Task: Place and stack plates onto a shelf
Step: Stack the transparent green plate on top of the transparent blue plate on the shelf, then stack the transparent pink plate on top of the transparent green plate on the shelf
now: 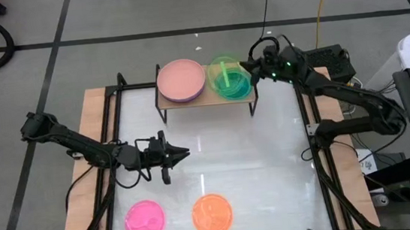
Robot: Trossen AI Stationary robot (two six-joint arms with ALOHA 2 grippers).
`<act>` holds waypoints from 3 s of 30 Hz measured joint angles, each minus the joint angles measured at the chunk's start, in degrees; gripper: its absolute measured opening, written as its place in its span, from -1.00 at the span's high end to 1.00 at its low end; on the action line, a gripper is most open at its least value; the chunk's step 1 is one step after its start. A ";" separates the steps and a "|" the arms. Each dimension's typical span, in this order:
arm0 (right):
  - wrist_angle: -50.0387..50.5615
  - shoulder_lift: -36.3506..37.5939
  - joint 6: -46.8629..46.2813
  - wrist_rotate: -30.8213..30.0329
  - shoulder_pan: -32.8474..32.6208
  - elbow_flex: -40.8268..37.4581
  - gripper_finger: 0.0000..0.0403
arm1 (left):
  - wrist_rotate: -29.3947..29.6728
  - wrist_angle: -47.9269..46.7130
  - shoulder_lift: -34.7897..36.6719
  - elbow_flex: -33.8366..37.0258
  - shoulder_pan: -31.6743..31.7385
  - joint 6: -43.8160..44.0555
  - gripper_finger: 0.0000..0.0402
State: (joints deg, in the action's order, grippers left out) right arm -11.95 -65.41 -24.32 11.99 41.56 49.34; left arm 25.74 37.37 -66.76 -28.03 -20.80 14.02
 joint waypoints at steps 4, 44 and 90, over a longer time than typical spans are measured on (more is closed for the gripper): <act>6.10 -4.23 2.64 1.42 1.76 2.95 1.00 | -0.02 -0.40 0.00 0.00 0.00 0.00 0.69; 11.09 -3.08 11.06 7.08 6.70 3.44 0.55 | -0.07 -3.34 0.02 0.00 0.15 1.54 0.69; -48.07 13.36 9.63 -5.75 -31.23 -46.52 0.55 | 4.85 -13.76 0.02 -0.90 1.43 7.63 0.69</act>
State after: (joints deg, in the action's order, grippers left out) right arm -60.02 -52.05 -14.69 6.23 10.33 2.81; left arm 30.59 23.61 -66.74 -28.93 -19.37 21.66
